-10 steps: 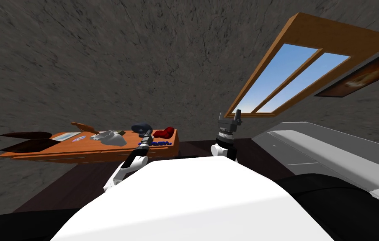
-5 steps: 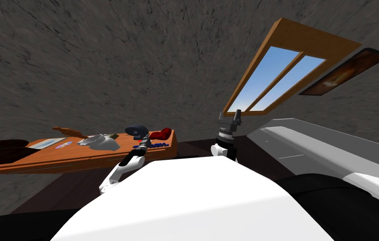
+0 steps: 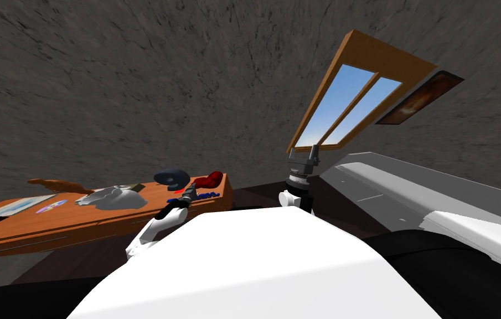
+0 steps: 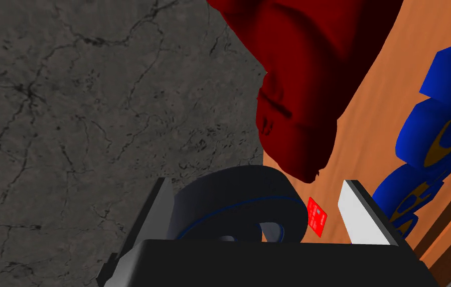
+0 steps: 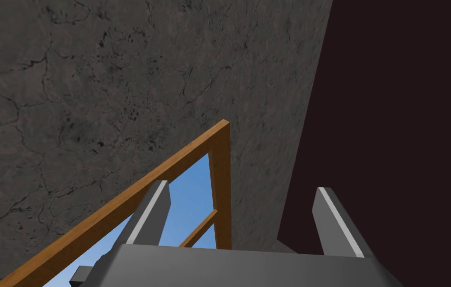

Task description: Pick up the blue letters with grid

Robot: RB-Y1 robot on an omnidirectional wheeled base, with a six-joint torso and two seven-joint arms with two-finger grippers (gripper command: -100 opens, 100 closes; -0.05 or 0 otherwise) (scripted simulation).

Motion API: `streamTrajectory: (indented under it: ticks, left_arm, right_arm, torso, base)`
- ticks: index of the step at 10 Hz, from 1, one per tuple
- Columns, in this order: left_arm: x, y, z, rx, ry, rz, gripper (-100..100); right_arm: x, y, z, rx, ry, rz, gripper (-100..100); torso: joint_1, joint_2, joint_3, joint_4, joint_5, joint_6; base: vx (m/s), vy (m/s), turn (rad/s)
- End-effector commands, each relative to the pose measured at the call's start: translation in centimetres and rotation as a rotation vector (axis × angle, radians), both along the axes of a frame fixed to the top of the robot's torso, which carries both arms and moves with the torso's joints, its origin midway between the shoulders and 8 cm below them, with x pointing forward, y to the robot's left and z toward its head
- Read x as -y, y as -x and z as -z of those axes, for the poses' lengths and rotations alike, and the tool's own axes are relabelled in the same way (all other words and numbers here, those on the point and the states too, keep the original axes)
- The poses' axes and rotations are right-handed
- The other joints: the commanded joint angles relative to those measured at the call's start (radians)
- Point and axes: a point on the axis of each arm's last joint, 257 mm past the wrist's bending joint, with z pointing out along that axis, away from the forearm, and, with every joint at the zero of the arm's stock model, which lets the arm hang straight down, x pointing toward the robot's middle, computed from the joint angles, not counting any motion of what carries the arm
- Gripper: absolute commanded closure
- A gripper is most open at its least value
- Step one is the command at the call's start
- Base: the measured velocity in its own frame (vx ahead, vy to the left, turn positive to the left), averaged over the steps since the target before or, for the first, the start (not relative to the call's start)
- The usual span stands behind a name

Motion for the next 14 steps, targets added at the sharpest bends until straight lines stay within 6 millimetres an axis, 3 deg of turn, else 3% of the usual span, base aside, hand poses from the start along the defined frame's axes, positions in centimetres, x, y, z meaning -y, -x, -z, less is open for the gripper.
streamTrajectory:
  ticks: [1,4,5,9,14]
  left_arm:
    - [-0.9,1.0,1.2,-0.056,0.014,-0.014,-100]
    - [-2.2,2.6,3.3,-0.142,0.036,-0.039,-100]
    - [-3.4,3.8,4.7,-0.197,0.051,-0.061,-100]
    - [-5.5,7.3,7.8,-0.343,0.099,-0.108,-100]
    - [-7.0,10.9,10.2,-0.481,0.153,-0.152,-100]
  right_arm:
    - [0.0,0.0,0.0,0.000,0.000,0.000,0]
    - [0.0,0.0,0.0,0.000,0.000,0.000,0]
    - [0.0,0.0,0.0,0.000,0.000,0.000,0]
    - [0.0,0.0,0.0,0.000,0.000,0.000,0]
    - [0.0,0.0,0.0,0.000,0.000,0.000,0]
  torso:
    - [0.000,0.000,0.000,0.000,0.000,0.000]
    - [0.001,0.000,0.000,0.000,0.000,0.000]
    - [0.001,0.001,0.000,0.000,0.000,-0.001]
    - [0.002,0.000,0.000,0.000,0.000,-0.001]
    - [0.002,0.001,0.000,0.000,0.000,0.000]
  base:
    - [0.020,-0.005,-0.077]
    - [0.015,0.004,-0.086]
    - [0.024,0.008,-0.132]
    - [0.022,0.015,-0.117]
    - [0.014,0.020,-0.112]
